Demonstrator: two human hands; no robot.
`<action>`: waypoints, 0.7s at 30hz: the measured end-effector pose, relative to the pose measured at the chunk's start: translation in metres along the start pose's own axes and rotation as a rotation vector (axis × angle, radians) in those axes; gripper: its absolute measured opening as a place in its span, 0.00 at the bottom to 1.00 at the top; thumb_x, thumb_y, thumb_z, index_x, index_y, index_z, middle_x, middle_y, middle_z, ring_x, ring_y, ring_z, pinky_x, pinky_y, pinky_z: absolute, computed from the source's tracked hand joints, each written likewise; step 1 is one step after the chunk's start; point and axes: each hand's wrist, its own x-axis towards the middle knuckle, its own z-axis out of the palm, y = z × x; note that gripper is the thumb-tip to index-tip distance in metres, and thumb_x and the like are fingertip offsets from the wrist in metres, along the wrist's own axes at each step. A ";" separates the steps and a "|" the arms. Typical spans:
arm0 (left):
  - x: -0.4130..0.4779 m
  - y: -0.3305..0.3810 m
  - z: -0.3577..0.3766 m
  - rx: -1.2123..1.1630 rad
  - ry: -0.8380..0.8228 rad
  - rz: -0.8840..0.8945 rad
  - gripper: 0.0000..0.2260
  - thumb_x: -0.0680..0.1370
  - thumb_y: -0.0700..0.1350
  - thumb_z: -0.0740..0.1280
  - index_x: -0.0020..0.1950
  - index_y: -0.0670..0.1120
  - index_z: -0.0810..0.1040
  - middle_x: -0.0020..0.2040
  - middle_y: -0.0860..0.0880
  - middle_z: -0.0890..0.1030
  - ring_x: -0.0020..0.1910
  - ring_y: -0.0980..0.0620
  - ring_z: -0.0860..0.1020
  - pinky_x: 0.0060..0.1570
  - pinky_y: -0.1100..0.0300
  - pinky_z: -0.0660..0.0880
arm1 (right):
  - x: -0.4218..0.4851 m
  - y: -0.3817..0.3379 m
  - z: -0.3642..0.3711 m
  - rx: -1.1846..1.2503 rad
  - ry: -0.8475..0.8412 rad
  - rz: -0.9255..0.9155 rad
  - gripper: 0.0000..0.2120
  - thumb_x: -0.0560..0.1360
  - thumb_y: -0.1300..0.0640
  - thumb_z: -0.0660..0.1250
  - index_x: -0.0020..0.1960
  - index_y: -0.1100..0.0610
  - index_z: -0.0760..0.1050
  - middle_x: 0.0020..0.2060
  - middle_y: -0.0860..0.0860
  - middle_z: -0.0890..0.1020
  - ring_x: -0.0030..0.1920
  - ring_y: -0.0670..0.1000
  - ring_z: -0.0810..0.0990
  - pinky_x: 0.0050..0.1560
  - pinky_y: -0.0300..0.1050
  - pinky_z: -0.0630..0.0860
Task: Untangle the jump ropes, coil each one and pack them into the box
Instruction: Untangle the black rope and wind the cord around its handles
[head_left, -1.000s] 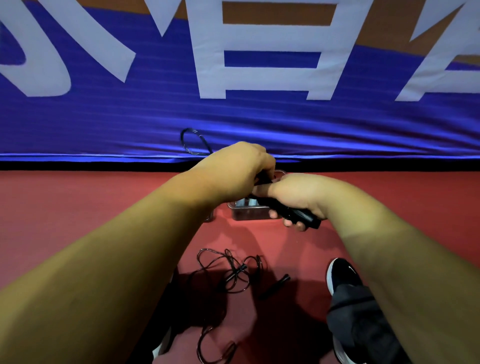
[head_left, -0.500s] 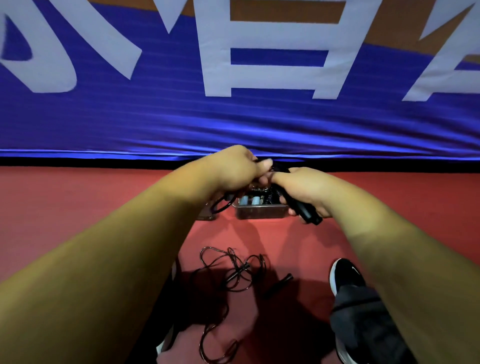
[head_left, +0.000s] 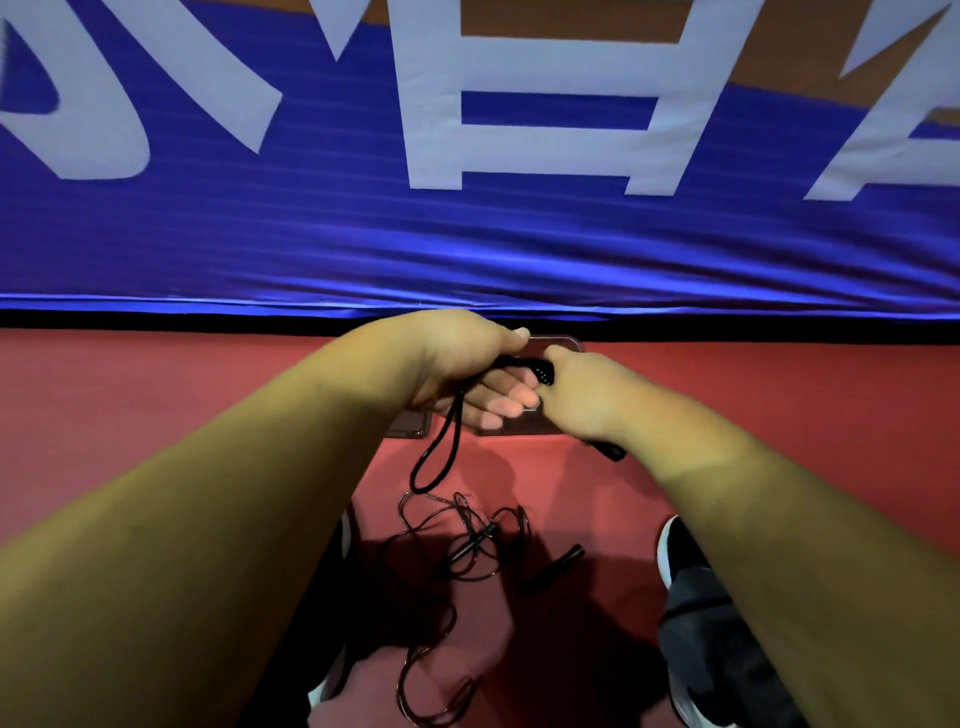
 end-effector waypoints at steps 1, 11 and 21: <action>0.001 -0.001 0.000 0.022 0.011 0.005 0.21 0.87 0.59 0.57 0.48 0.46 0.80 0.33 0.53 0.82 0.27 0.59 0.74 0.30 0.63 0.76 | -0.001 -0.001 0.002 -0.018 0.003 -0.011 0.19 0.83 0.44 0.62 0.70 0.53 0.72 0.61 0.59 0.83 0.58 0.62 0.81 0.53 0.50 0.75; 0.013 -0.001 0.001 0.174 0.032 0.067 0.11 0.84 0.46 0.68 0.42 0.46 0.78 0.40 0.48 0.80 0.31 0.57 0.67 0.28 0.64 0.65 | -0.003 0.000 -0.002 -0.055 0.023 0.022 0.17 0.79 0.40 0.67 0.56 0.51 0.71 0.49 0.53 0.78 0.50 0.58 0.79 0.45 0.49 0.73; 0.016 -0.008 0.002 -0.038 0.067 0.221 0.13 0.68 0.51 0.83 0.31 0.50 0.82 0.44 0.42 0.84 0.47 0.42 0.78 0.63 0.42 0.77 | -0.008 0.008 -0.015 0.723 -0.116 0.029 0.03 0.79 0.57 0.72 0.50 0.55 0.79 0.30 0.49 0.78 0.26 0.46 0.75 0.29 0.42 0.75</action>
